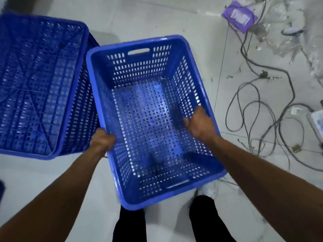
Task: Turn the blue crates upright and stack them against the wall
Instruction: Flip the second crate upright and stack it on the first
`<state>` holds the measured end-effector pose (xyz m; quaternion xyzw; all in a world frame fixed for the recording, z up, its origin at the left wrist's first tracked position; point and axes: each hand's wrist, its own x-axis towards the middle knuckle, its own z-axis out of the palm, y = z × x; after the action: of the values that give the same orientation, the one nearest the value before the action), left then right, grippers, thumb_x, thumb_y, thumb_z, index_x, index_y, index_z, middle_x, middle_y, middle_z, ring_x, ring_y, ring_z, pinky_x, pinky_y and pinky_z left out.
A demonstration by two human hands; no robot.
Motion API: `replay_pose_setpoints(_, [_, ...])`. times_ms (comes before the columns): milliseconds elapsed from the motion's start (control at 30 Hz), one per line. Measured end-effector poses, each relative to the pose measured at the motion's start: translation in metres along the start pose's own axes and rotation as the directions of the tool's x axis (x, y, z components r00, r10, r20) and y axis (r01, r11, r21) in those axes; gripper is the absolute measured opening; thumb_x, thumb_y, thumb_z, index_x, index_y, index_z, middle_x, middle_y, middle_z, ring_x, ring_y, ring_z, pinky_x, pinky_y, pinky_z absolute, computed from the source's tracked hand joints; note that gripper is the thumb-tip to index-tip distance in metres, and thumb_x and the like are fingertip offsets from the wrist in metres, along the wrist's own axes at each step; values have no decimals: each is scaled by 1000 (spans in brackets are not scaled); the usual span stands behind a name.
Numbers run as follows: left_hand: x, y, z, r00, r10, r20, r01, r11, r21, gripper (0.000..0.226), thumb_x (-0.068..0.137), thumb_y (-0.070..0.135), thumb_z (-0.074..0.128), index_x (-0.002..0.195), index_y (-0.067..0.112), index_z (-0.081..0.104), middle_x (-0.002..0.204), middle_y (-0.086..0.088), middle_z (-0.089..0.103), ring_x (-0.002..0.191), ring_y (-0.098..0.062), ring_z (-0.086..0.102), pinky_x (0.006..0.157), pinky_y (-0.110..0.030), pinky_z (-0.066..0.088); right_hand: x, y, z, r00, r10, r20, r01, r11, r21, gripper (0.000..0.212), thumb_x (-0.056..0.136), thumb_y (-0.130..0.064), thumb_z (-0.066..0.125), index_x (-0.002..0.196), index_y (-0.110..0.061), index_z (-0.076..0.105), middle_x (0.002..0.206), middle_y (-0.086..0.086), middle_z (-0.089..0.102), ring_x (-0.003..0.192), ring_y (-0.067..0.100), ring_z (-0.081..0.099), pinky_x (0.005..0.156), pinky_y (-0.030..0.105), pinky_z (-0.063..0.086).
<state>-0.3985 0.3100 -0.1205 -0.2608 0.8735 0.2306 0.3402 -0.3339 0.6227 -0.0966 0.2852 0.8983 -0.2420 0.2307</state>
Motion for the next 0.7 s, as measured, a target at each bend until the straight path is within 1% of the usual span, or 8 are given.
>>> replay_pose_setpoints(67, [10,0,4,1000,-6,-2,6,1000,-19,29,85,7,65,111,-3,61,104,-25,67,88,-38,67,72,-41,53,17,18,-2,994,20,-111,-21,1000,-11,51,94,-32,57,130,0,39,127,20,48,111,42,56,83,45,45])
replay_pose_setpoints(133, [18,-2,7,1000,-24,10,24,999,-32,25,86,3,64,110,-2,61,101,-21,65,83,-34,63,74,-41,54,30,29,-1,991,19,-129,-27,998,-55,53,90,-30,60,130,0,40,125,19,46,110,41,54,82,47,46])
replay_pose_setpoints(200, [28,-7,12,999,-38,27,40,998,-55,29,86,2,64,114,-3,62,106,-21,68,88,-36,67,81,-48,59,40,37,0,991,7,-133,-20,995,-95,51,88,-26,60,129,-1,42,124,18,45,110,40,52,81,46,46])
replay_pose_setpoints(267, [35,-9,15,998,-46,37,49,996,-78,33,85,3,64,118,-1,63,110,-20,69,93,-37,67,87,-53,59,48,40,-1,986,-20,-167,0,993,-115,46,87,-20,57,128,-3,44,122,17,45,111,38,49,79,45,45])
replay_pose_setpoints(367, [38,-12,14,998,-51,39,54,996,-70,41,86,5,63,127,2,61,118,-19,68,97,-36,66,84,-46,58,58,40,-1,972,-11,-234,-17,993,-115,43,85,-13,55,126,-3,46,123,18,44,113,38,47,81,46,45])
replay_pose_setpoints(433, [37,-11,11,998,-57,38,60,995,-75,41,89,6,61,130,2,59,119,-18,66,94,-34,63,81,-43,56,65,40,-1,978,25,-206,-50,992,-116,40,86,-11,54,124,-2,47,123,19,47,112,38,49,80,44,43])
replay_pose_setpoints(533, [40,-7,7,997,-66,35,69,994,-82,41,91,9,61,131,2,56,120,-18,65,98,-37,64,84,-46,57,74,38,-5,986,131,-108,-139,988,-69,31,90,-15,51,119,-3,50,119,18,55,107,40,56,82,41,44])
replay_pose_setpoints(700, [34,-10,9,993,-104,56,110,987,-117,41,92,6,60,133,3,55,120,-20,64,99,-39,65,86,-51,58,70,40,-3,981,165,-102,-170,985,-39,31,92,-15,52,120,-1,50,120,17,50,103,40,58,80,41,44])
